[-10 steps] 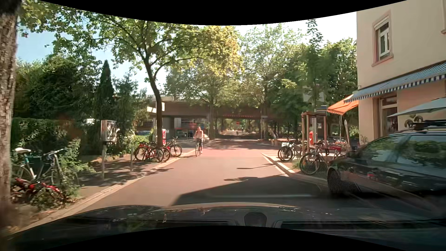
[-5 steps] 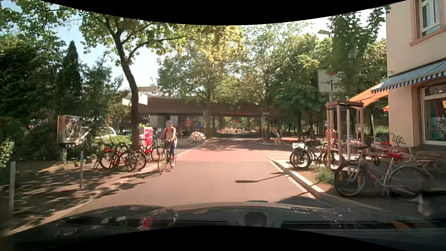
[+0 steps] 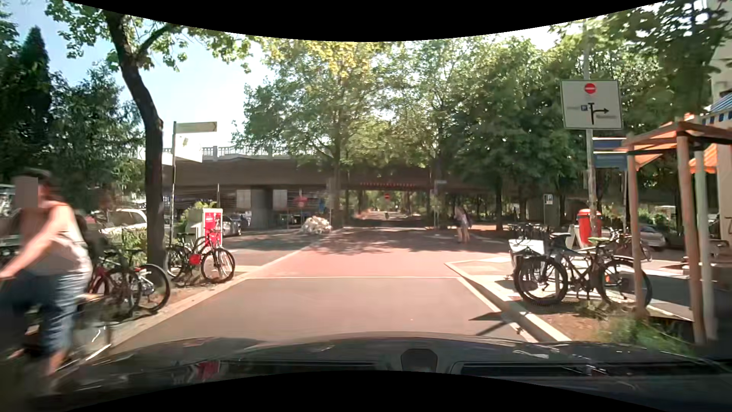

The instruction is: Follow the waypoints while adhering to traffic rules and regulations

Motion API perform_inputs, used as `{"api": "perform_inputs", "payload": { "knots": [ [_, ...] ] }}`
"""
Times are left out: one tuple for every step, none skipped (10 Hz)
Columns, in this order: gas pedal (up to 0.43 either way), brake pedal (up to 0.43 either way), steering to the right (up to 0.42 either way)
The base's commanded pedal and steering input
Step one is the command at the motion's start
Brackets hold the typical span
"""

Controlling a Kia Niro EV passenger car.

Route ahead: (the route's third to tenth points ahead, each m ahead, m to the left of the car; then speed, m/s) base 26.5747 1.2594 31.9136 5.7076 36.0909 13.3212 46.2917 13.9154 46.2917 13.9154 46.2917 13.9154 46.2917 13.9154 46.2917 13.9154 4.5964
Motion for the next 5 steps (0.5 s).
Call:
{"api": "perform_inputs", "payload": {
  "knots": [
    [0.000, 0.098, 0.003],
    [0.000, 0.098, 0.004],
    [0.000, 0.110, 0.007],
    [0.000, 0.110, 0.010],
    [0.000, 0.110, 0.011]
  ]
}}
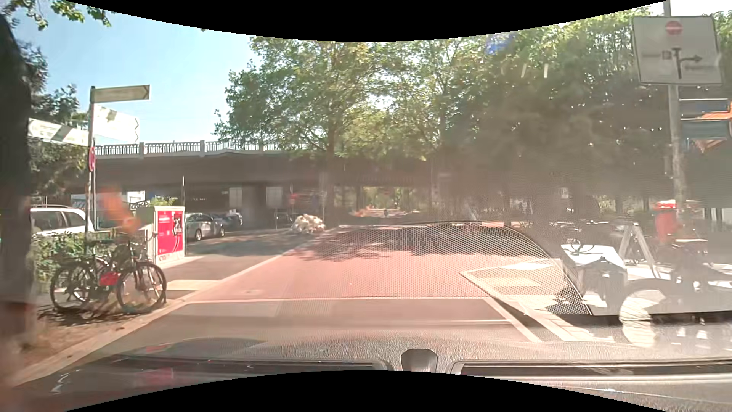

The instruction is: Follow the waypoints while adhering to traffic rules and regulations

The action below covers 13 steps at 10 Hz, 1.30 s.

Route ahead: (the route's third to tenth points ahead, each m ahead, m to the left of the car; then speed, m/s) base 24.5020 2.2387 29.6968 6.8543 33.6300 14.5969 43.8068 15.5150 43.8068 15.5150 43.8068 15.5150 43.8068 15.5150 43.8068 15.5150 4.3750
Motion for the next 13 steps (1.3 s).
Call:
{"api": "perform_inputs", "payload": {
  "knots": [
    [0.000, 0.110, 0.011],
    [0.000, 0.104, 0.011],
    [0.000, 0.110, 0.012],
    [0.000, 0.104, 0.012],
    [0.000, 0.104, 0.012],
    [0.000, 0.110, 0.012],
    [0.000, 0.104, 0.012],
    [0.000, 0.104, 0.012],
    [0.000, 0.104, 0.012],
    [0.000, 0.104, 0.008],
    [0.000, 0.104, 0.005],
    [0.000, 0.104, 0.002],
    [0.000, 0.104, -0.001]
  ]
}}
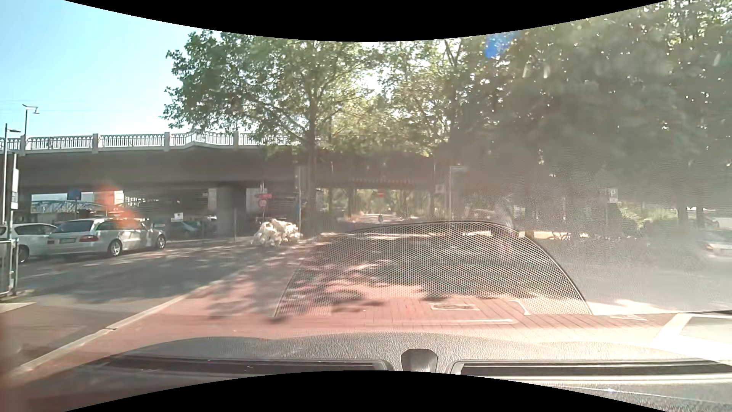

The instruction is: Follow the waypoints while adhering to traffic rules and regulations

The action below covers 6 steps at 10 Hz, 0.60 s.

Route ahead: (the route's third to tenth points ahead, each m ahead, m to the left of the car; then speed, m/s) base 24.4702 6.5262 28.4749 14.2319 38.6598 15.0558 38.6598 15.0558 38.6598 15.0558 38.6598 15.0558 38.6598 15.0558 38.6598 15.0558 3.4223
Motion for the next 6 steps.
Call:
{"api": "perform_inputs", "payload": {
  "knots": [
    [0.000, 0.104, -0.004],
    [0.000, 0.104, -0.009],
    [0.000, 0.104, -0.013],
    [0.000, 0.098, -0.016],
    [0.000, 0.000, -0.018],
    [0.000, 0.000, -0.018]
  ]
}}
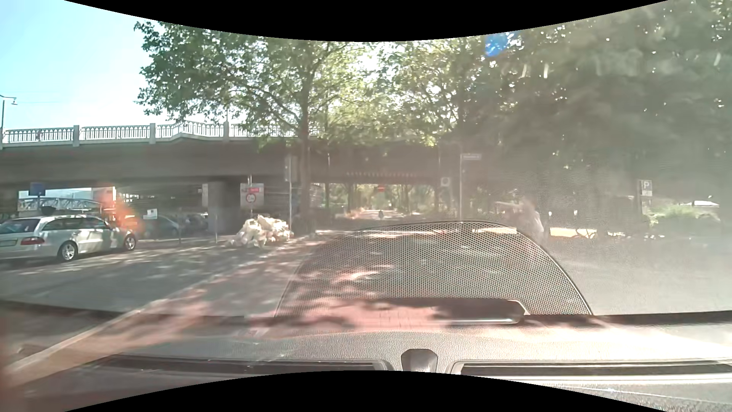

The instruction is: Follow the waypoints while adhering to traffic rules and regulations

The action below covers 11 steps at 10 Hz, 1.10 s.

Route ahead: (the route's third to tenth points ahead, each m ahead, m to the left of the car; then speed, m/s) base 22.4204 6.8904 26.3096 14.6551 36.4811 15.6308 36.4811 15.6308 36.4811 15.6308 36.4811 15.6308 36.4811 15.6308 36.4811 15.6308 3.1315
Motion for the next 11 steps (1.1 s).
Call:
{"api": "perform_inputs", "payload": {
  "knots": [
    [0.110, 0.000, -0.018],
    [0.157, 0.000, -0.018],
    [0.169, 0.000, -0.018],
    [0.177, 0.000, -0.018],
    [0.177, 0.000, -0.018],
    [0.177, 0.000, -0.018],
    [0.177, 0.000, -0.018],
    [0.169, 0.000, -0.020],
    [0.169, 0.000, -0.023],
    [0.169, 0.000, -0.023],
    [0.169, 0.000, -0.021]
  ]
}}
